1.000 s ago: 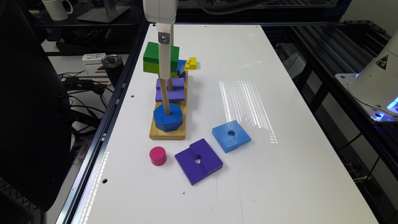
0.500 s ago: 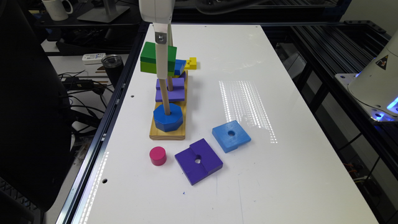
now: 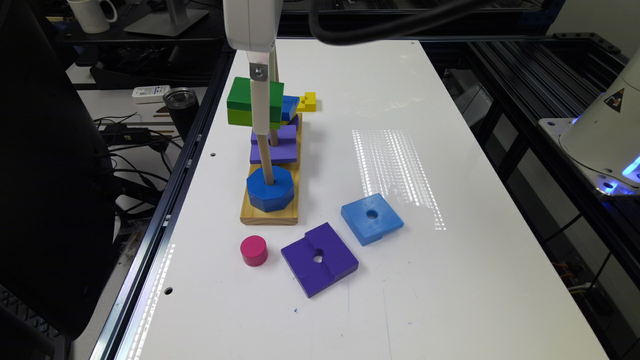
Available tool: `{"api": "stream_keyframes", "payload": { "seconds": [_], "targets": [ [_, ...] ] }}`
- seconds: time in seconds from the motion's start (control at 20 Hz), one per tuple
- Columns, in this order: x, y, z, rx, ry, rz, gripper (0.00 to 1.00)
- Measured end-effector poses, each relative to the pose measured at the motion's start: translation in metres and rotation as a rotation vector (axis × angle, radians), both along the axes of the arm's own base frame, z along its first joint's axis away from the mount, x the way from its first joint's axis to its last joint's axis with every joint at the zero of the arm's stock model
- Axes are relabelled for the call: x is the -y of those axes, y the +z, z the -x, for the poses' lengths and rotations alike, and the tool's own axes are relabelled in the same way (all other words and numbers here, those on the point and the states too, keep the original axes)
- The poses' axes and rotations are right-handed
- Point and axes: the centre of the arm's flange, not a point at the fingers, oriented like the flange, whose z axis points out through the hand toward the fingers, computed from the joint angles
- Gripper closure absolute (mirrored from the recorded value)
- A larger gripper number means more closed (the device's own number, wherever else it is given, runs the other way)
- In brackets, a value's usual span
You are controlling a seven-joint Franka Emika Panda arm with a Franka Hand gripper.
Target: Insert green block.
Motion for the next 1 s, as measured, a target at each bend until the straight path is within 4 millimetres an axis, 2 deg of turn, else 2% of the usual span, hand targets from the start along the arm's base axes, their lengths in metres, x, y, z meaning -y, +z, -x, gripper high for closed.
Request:
{"api": "stream_keyframes", "payload": {
  "seconds": [0.25, 0.5, 1.0],
  "targets": [
    [0.000, 0.001, -0.001, 0.004, 0.000, -0.001, 1.00],
    [0.000, 0.002, -0.012, 0.012, 0.001, -0.005, 1.00],
    [-0.001, 0.000, -0.013, 0.010, 0.004, -0.003, 1.00]
  ]
}}
